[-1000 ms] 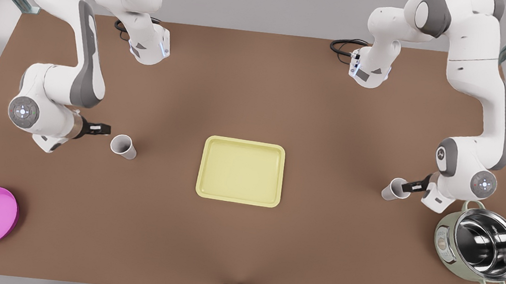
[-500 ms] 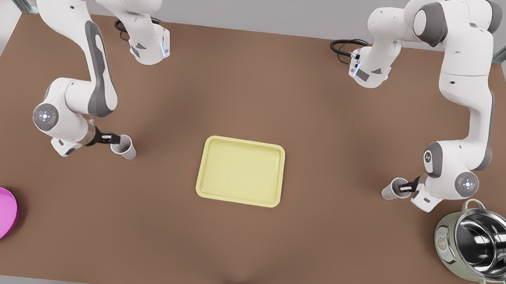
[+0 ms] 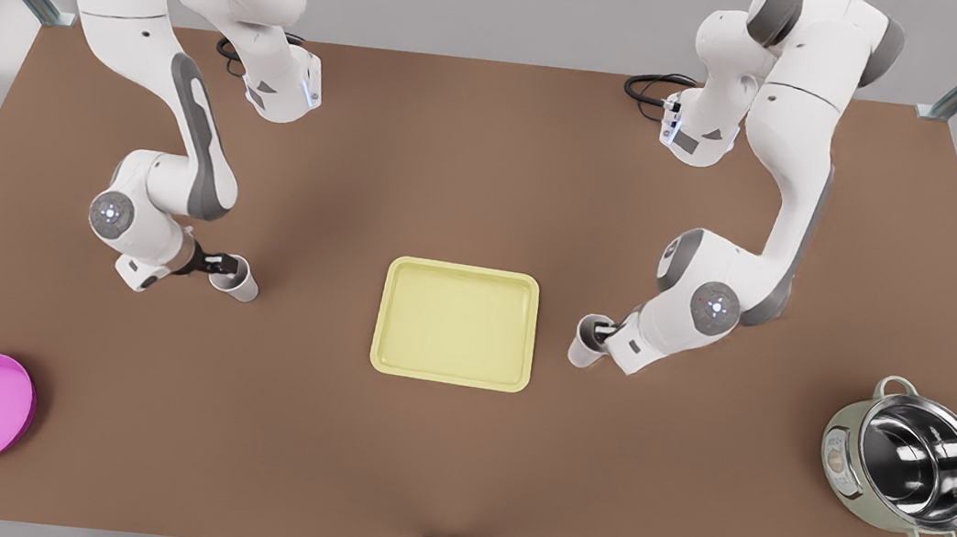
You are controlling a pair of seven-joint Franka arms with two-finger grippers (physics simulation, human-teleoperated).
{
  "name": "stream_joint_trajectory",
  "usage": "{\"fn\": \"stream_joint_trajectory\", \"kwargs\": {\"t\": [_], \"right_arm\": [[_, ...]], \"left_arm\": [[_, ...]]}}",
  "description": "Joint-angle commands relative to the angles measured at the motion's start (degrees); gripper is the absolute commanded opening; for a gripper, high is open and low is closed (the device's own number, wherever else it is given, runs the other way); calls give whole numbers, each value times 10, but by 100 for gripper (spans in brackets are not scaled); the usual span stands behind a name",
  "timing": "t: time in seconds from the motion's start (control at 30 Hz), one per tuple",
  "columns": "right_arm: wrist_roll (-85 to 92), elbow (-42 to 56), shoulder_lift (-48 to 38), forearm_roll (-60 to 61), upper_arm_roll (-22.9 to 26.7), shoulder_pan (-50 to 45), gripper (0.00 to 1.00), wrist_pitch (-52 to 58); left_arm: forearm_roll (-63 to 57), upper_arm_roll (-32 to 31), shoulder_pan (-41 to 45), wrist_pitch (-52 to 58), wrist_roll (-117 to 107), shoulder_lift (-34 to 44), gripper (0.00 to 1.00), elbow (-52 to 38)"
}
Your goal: Use both arms to respectively pick up the white IKEA cups from the middle-left and middle-right positions, then place the white IKEA cups onto the middle-middle tray, ensuring that the cups remain upright and do not tip over
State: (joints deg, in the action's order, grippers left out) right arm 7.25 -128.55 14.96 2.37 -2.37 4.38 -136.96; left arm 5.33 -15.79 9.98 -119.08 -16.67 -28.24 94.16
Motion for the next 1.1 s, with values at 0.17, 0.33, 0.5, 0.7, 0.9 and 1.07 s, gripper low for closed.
{"fn": "stream_joint_trajectory", "kwargs": {"t": [0.17,0.33,0.5,0.7,0.9,1.07], "right_arm": [[9,-5,15,1,-1,-2,62,-62],[8,0,18,0,-4,-5,24,-61],[0,64,18,2,-7,-21,21,-2],[2,247,96,27,-7,-200,21,52],[7,276,120,48,-7,-315,21,48],[7,282,155,47,-7,-335,21,34]], "left_arm": [[1,-30,84,78,-500,-88,21,-109],[5,-48,79,-33,-498,-120,21,-75],[5,-55,76,-86,-497,-132,21,-53],[2,-57,71,-112,-469,-129,96,-28],[2,-86,44,-106,-474,-110,100,-2],[-1,-107,14,40,-482,-53,100,-6]]}}
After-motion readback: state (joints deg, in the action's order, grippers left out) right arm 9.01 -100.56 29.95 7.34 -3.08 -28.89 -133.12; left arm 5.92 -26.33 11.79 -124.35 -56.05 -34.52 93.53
